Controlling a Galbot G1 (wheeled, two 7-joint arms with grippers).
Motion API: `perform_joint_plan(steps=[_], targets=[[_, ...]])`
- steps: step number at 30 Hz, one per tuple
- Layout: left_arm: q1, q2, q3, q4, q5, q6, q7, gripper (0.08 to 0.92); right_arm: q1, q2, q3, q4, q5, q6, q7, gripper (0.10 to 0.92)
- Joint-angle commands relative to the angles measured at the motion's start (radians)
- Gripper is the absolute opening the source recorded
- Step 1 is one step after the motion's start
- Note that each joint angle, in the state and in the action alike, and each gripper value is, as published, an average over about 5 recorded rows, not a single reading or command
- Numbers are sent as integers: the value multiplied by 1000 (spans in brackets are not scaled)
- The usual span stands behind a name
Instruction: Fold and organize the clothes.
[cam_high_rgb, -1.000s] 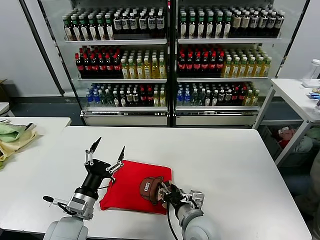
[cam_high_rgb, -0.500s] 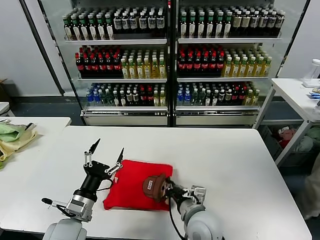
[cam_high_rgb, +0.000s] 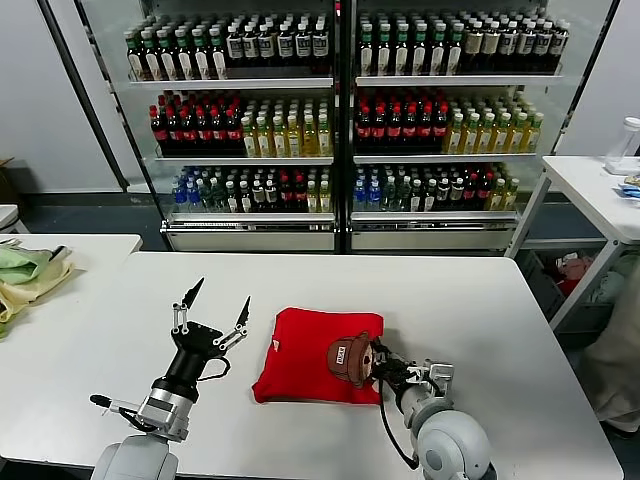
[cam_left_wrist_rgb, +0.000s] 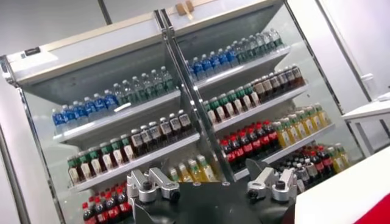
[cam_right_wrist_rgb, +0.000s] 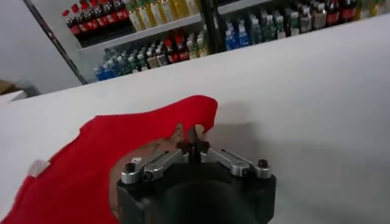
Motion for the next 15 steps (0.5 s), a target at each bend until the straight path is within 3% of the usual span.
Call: perform_joint_plan(steps=[1, 8, 15], targets=[[-3, 4, -8, 32, -16, -11, -4, 823, -36, -55, 100, 26, -325, 37, -181, 246], [-28, 0, -8, 66, -18, -15, -7, 823, -58, -56, 170, 75, -427, 134, -186, 445], [-58, -2, -4, 95, -18, -13, -5, 823, -9, -35, 176, -9, -514, 239, -203, 644]])
